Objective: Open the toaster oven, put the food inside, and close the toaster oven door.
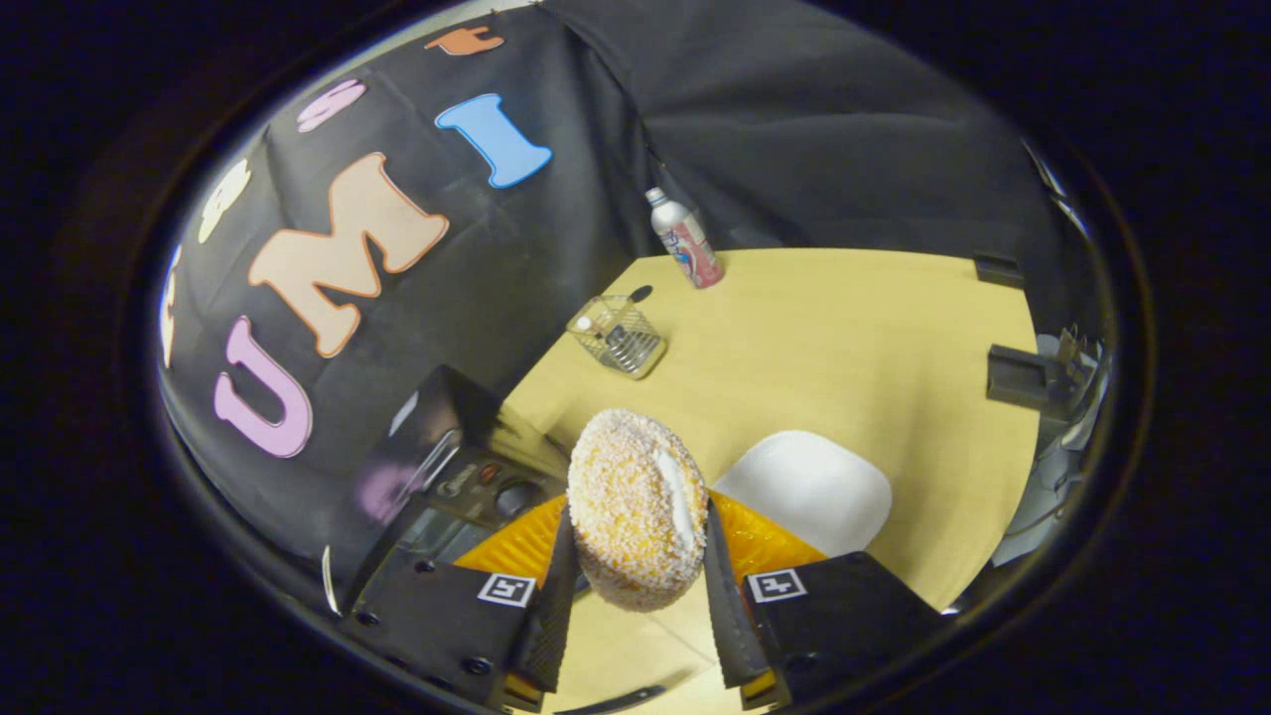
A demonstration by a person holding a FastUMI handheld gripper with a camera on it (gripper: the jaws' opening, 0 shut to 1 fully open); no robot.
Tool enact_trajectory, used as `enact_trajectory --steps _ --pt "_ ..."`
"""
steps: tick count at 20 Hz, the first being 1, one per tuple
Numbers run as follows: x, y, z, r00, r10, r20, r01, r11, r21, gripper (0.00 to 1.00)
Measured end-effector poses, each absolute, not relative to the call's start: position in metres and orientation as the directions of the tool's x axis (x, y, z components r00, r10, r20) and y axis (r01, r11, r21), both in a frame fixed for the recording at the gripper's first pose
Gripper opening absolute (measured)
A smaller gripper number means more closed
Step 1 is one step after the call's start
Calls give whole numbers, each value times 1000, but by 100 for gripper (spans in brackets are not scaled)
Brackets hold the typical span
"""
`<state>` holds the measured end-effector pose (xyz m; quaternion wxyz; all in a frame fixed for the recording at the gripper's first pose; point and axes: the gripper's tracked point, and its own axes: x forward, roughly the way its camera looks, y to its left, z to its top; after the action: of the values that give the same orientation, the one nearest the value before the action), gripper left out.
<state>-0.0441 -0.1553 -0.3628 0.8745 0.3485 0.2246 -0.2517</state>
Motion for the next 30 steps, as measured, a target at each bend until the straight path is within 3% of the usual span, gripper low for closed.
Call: enact_trajectory --steps 14,22,30 --pt "-22 -4 -379 811 -70 -581 513 563 648 63" --pt "28 24 -399 829 -24 -559 476 555 682 63" --pt "60 39 -405 883 74 -463 338 583 738 66"
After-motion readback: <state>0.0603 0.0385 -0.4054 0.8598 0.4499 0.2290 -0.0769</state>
